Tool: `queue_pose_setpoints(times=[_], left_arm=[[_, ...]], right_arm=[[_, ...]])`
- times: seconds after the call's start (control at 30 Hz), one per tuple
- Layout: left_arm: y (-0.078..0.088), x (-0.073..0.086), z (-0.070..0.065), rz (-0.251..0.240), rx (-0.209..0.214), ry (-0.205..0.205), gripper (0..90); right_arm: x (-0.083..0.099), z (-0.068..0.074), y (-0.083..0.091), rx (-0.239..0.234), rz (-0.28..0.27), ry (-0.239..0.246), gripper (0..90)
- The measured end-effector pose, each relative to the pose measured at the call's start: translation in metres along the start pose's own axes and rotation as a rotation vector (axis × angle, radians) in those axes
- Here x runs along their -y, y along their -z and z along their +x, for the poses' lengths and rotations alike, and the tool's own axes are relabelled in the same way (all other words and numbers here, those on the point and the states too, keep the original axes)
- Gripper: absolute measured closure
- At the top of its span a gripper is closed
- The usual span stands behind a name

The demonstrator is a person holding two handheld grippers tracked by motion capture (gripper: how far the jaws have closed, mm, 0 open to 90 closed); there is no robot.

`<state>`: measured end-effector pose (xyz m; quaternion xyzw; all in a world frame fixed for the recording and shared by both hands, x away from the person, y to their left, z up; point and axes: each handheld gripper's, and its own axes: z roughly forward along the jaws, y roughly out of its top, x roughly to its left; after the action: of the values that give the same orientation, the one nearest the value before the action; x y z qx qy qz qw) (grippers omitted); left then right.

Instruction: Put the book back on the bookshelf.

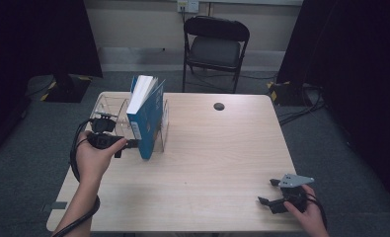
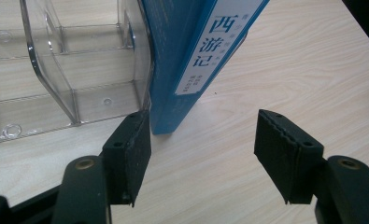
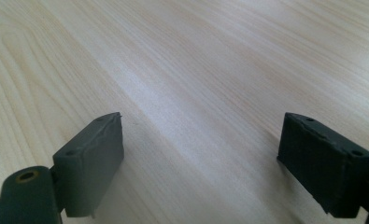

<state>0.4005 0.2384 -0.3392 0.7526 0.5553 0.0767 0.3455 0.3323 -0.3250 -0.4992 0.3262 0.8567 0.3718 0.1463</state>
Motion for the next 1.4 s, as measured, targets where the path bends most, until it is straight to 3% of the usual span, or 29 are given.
queue_pose_setpoints(times=[0.33,1.4], left_arm=[[-0.002,0.010,0.005,0.011,-0.015,-0.005,36.8],[-0.023,0.042,0.026,0.045,-0.013,0.049,35.1]], right_arm=[[0.000,0.000,0.000,0.000,0.000,0.000,13.6],[0.000,0.000,0.000,0.000,0.000,0.000,13.6]])
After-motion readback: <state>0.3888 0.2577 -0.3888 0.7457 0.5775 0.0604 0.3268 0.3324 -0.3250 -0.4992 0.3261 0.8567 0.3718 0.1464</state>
